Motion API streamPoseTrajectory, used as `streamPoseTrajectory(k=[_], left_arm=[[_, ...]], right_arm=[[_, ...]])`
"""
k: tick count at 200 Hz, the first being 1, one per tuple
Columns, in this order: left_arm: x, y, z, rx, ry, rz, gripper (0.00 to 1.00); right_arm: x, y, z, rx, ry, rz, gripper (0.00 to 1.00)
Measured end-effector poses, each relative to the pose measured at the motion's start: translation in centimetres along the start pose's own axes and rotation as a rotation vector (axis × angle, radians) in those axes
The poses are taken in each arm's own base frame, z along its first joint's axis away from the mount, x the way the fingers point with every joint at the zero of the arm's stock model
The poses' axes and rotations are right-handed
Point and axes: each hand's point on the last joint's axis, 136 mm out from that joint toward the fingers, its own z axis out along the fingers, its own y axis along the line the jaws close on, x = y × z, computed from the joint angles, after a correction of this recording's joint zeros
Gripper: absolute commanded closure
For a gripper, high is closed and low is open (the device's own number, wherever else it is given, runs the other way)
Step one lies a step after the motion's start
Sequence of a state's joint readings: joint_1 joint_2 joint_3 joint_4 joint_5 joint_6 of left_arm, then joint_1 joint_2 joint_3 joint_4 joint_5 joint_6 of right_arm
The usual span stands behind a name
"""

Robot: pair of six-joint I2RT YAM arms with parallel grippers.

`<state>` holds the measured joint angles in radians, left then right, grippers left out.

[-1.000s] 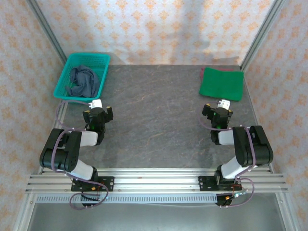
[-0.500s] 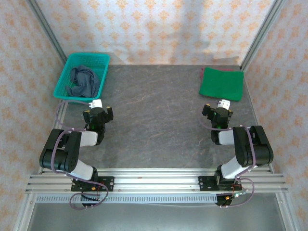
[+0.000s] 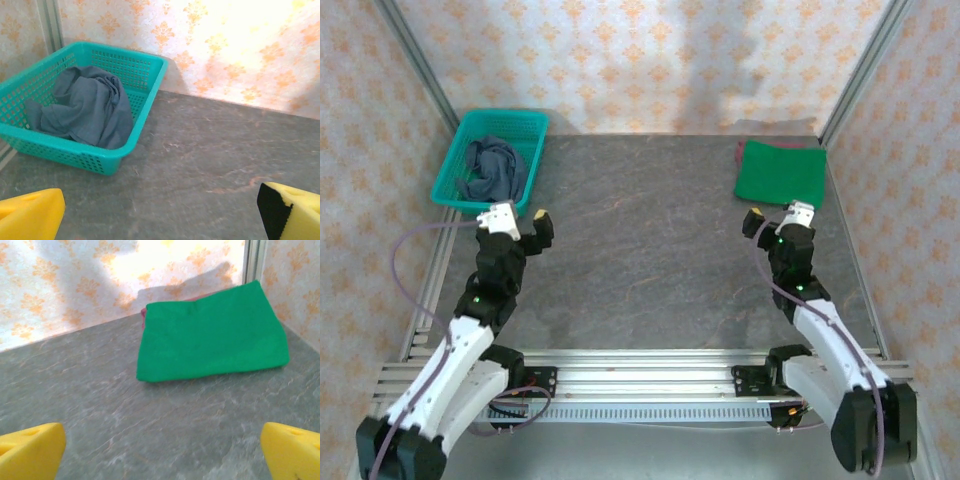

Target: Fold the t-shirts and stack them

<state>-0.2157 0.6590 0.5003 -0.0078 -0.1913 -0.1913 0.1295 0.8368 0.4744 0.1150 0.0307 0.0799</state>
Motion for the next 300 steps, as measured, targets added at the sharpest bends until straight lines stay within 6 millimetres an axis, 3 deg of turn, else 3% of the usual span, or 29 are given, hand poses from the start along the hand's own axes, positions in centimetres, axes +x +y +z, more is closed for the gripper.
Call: streamPoseTrajectory(k=[28,50,65,78,90,118,133,163,187,227,264,280,300], left_arm=[[-0.8,1.1,-2.5,-0.045,0.075,-0.064,0.00],[-4.2,0.8,-2.3,-0.108,0.182,-0.050,0.00],[-7.2,1.0,-0.1,-0.185,0.265,-0.047,0.00],[-9.5,1.9,3.0,-0.255,0.337,-0.063,0.00],[-10.0,2.8,6.3,-0.297,0.404,-0.071,0.00],[-7.6,5.6,13.0,-0.373,0.602,-0.077,0.00],[-6.2,6.8,15.9,-0.399,0.667,-0.083,0.00],[-3.5,8.9,20.1,-0.436,0.751,-0.095,0.00],[-1.1,10.2,23.3,-0.459,0.790,-0.098,0.00],[3.6,11.3,27.7,-0.482,0.837,-0.095,0.01],[7.2,13.0,29.7,-0.537,0.860,-0.108,0.09],[8.3,13.6,30.2,-0.556,0.865,-0.126,0.21],[9.1,14.0,30.7,-0.568,0.866,-0.154,0.57]], right_arm=[[-1.0,1.9,-2.2,-0.067,0.095,0.067,0.01],[-1.9,4.3,-3.5,-0.148,0.169,0.108,0.01],[-2.5,6.7,-4.2,-0.214,0.226,0.106,0.01],[-3.1,9.2,-4.6,-0.270,0.279,0.089,0.00],[-3.6,11.7,-4.8,-0.322,0.327,0.075,0.01],[-4.4,17.2,-4.7,-0.411,0.424,0.046,0.01],[-3.9,20.3,-4.7,-0.461,0.482,0.031,0.00],[-1.8,25.9,-5.2,-0.541,0.594,0.008,0.01],[-0.8,28.8,-5.3,-0.585,0.655,0.014,0.01],[0.1,29.6,-5.2,-0.588,0.704,0.046,0.01],[0.2,29.5,-5.2,-0.577,0.714,0.060,0.01],[0.0,29.4,-5.3,-0.576,0.711,0.064,0.01],[-0.7,29.2,-5.7,-0.579,0.692,0.071,0.01]])
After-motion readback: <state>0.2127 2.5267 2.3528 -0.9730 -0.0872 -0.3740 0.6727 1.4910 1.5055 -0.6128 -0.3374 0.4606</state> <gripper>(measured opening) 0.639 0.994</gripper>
